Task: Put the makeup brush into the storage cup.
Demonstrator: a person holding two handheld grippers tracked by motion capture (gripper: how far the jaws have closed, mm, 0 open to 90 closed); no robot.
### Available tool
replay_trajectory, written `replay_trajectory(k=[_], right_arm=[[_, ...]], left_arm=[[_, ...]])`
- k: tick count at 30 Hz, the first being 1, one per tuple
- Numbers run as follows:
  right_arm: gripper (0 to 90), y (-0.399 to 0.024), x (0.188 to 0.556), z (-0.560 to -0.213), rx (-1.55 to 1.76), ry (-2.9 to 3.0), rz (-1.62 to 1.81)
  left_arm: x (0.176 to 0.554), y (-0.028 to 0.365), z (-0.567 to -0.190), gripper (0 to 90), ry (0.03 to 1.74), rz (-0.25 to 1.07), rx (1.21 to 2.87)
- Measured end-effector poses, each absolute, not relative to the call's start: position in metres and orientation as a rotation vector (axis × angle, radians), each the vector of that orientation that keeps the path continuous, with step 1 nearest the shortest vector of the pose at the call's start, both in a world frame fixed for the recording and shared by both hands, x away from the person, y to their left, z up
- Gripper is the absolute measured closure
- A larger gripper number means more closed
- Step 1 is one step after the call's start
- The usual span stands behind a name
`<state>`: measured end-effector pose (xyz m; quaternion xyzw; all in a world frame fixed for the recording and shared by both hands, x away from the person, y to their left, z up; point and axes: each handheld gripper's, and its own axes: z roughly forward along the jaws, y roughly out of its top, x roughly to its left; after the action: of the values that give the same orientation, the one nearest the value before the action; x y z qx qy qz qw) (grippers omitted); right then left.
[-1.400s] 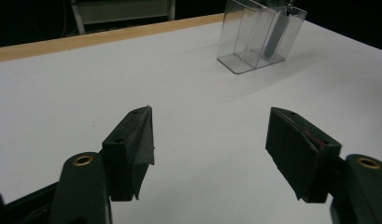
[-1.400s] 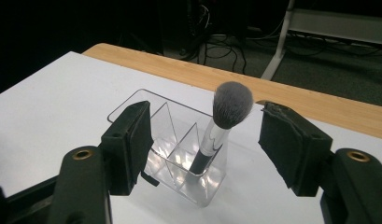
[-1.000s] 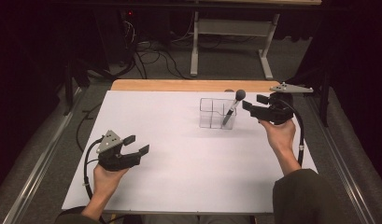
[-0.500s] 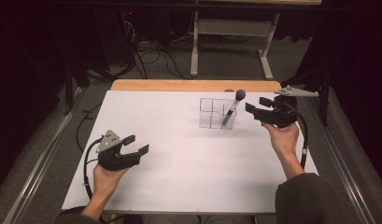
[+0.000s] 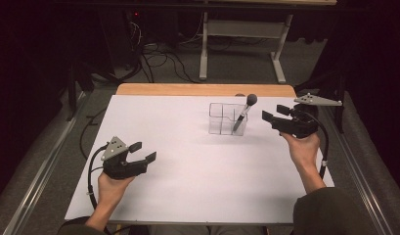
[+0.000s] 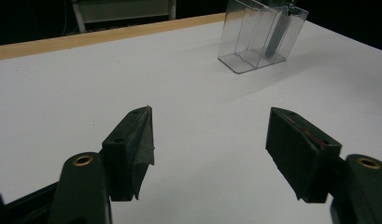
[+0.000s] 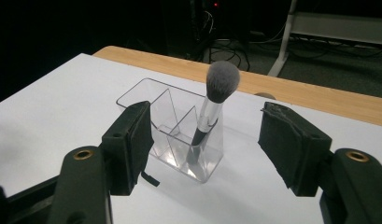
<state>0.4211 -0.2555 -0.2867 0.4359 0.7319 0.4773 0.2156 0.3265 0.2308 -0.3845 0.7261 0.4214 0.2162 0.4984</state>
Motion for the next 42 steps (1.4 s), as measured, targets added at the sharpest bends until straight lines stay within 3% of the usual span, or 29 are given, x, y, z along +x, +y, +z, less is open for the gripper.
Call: replay_trajectory(k=[42], right_arm=[[36.6,-0.289,0.395,-0.295,1.239,1.991,1.359]], left_arm=[[0.326,0.231,-0.384,31.8,1.018,0.518,1.756]])
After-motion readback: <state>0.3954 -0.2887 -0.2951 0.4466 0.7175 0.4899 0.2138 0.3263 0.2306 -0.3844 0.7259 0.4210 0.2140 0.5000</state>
